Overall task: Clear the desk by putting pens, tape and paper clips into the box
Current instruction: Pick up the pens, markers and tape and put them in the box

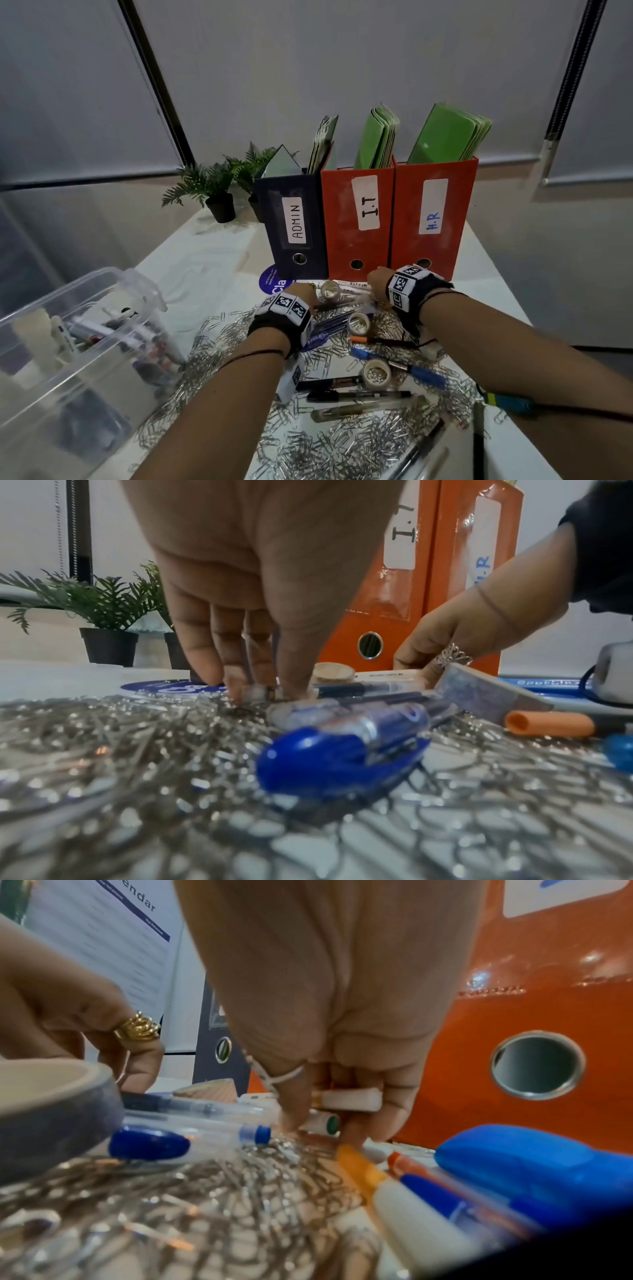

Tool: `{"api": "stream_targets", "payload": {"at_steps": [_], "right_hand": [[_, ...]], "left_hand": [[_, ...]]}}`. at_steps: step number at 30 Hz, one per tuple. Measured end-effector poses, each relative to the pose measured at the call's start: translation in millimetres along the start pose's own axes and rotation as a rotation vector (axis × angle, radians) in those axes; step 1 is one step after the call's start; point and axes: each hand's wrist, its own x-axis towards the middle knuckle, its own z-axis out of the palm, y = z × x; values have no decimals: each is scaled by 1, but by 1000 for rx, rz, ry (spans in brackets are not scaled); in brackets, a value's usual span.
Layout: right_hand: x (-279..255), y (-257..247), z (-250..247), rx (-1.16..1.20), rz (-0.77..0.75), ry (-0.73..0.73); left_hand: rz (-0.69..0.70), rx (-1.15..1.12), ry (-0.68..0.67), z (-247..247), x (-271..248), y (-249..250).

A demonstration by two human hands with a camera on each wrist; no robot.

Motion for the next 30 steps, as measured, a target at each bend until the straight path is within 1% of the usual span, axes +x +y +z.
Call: {"api": "stream_targets", "payload": {"at_steps": [1,4,8,10,11,13,14,15,19,22,25,27,29,30], "right_hand": [[-2,-1,-2,7,0,6],[-10,-3,-8,45,17,28],[-17,-3,-15,134,59,133],[-22,0,-17,188,43,214],[-25,2,-17,213,30,251],[-30,5,-18,264,16,312],[-33,6,-18,287,8,333],[-36,6,-20,312,-10,345],[-50,3,-27,431,-106,359],[-57,-8,-37,509,-170,410],[-61,-35,-52,661,-220,563],[-64,-63,-63,738,-226,705],[-69,-98,-75,824,-217,835],[-72,-116,-80,847,-233,866]], "left_hand": [[8,-5,10,1,1,-1],[14,-4,-18,-3,2,0],[4,-20,-4,-5,8,4],[-27,-29,68,-5,11,6],[-35,-47,130,-5,13,8],[-20,-94,268,-6,17,12],[0,-108,313,-6,18,14],[14,-94,335,-8,17,16],[-41,94,290,-21,9,13],[-29,107,314,-43,-14,-4],[-23,113,362,-73,-56,-29],[-64,133,418,-91,-86,-51],[-142,77,455,-102,-114,-80],[-188,28,462,-106,-126,-93]]}}
